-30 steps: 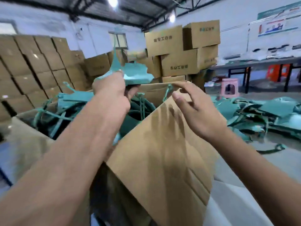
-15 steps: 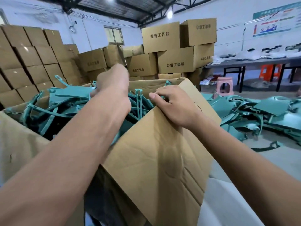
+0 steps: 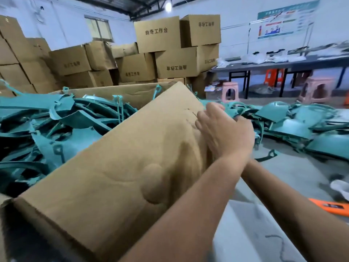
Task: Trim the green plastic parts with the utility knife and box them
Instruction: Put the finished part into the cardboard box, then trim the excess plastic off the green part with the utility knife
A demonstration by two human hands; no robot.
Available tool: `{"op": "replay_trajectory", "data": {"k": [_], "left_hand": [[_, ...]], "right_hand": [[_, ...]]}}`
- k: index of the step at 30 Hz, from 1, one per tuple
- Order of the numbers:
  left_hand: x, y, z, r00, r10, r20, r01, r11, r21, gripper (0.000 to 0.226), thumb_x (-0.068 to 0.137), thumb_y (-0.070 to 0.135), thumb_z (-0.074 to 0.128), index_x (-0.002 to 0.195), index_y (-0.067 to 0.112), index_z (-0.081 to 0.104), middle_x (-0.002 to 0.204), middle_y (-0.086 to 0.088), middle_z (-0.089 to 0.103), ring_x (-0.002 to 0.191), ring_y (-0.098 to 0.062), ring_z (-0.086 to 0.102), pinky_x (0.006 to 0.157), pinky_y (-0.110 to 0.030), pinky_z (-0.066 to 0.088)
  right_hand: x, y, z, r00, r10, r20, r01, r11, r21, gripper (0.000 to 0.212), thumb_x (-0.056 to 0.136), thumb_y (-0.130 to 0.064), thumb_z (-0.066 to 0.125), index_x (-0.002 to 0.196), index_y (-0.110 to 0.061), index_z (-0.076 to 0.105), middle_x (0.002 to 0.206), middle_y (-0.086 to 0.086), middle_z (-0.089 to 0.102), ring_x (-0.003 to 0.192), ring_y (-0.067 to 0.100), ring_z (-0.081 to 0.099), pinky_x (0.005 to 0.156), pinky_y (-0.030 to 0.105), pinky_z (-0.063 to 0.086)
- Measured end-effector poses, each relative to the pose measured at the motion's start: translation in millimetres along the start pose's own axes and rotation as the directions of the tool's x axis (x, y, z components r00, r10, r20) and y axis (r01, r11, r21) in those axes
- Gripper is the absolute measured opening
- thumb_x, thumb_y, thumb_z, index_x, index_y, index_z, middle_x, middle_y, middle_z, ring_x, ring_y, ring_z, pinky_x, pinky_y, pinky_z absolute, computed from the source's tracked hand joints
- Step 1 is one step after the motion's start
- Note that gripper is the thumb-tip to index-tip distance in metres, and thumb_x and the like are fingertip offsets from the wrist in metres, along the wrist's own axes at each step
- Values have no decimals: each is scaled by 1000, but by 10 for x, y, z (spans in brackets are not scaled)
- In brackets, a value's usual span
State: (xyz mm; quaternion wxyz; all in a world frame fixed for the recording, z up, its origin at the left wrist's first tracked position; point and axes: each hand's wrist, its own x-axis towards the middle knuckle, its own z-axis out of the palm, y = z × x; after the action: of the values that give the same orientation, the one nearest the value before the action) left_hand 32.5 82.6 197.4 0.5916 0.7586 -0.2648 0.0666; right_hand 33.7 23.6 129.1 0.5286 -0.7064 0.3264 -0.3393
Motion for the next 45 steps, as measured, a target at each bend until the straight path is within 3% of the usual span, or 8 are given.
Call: {"op": "replay_trajectory", "data": {"k": [4, 13, 17, 23, 30, 35, 39, 45], "left_hand": [[-31, -457, 449, 931, -283, 233, 250, 955, 160, 25, 92, 31, 59, 114, 18, 56, 125, -8, 53, 118, -29, 51, 89, -36, 40], [-65, -1128, 856, 825, -377, 421, 275, 919, 283, 37, 89, 13, 54, 125, 9, 53, 135, -17, 56, 122, -37, 54, 96, -38, 45], [-165, -1326, 897, 899, 71, 433, -294, 829, 476, 64, 84, 7, 59, 142, 19, 36, 146, -15, 35, 129, -34, 43, 106, -37, 38], [-142, -1254, 962, 660, 485, 573, -743, 534, 404, 37, 90, 33, 71, 123, 31, 53, 134, -2, 56, 132, -25, 45, 116, -45, 29], [-84, -972, 1030, 870, 401, 288, -390, 916, -96, 14, 98, 26, 67, 102, 15, 61, 87, 3, 66, 81, -26, 63, 66, -37, 49], [-234, -1163, 1115, 889, -77, 452, 295, 852, -433, 14, 92, 9, 74, 99, 19, 68, 90, 5, 77, 85, -24, 76, 60, -37, 62], [-389, -1477, 1105, 869, -14, 495, 259, 865, -430, 29, 83, -2, 79, 97, 20, 67, 96, -3, 78, 91, -30, 75, 75, -42, 62], [-430, -1755, 1104, 900, -92, 426, 328, 785, -525, 41, 78, -13, 74, 100, 19, 63, 94, 4, 78, 89, -16, 74, 74, -27, 58]], "right_hand": [[252, 498, -381, 995, 17, 98, 72, 563, -824, 66, 95, -42, 55, 153, -15, 38, 158, 18, 38, 144, 35, 31, 120, 46, 27], [572, 1206, -730, 999, -38, 18, 30, 360, -933, 26, 93, -41, 62, 106, -20, 54, 107, 10, 66, 99, 35, 66, 72, 39, 51], [362, 1180, -1159, 979, -203, 21, 74, 256, -964, 39, 88, -62, 64, 100, -28, 51, 95, 3, 68, 90, 32, 67, 64, 37, 43], [-50, 604, -1862, 903, -258, 343, 348, -30, -937, 35, 89, -66, 63, 95, -32, 70, 80, -10, 67, 100, 20, 57, 92, 41, 38], [-491, 601, -2100, 514, -847, -136, 360, 357, -862, 24, 94, -30, 71, 113, -16, 70, 119, 1, 68, 113, 28, 59, 98, 44, 43], [-636, 1319, -2127, 963, -262, -60, 125, 634, -763, 21, 89, -43, 77, 90, -22, 77, 82, -10, 69, 86, 18, 60, 77, 35, 46], [-684, 1548, -2142, 992, -58, 115, 127, 578, -806, 38, 78, -56, 82, 107, -33, 71, 94, -11, 56, 96, 20, 49, 82, 38, 42], [-542, 1666, -2136, 949, -237, -207, -45, 548, -835, 34, 102, -42, 57, 107, -10, 67, 102, 6, 60, 96, 29, 56, 80, 44, 45]]}}
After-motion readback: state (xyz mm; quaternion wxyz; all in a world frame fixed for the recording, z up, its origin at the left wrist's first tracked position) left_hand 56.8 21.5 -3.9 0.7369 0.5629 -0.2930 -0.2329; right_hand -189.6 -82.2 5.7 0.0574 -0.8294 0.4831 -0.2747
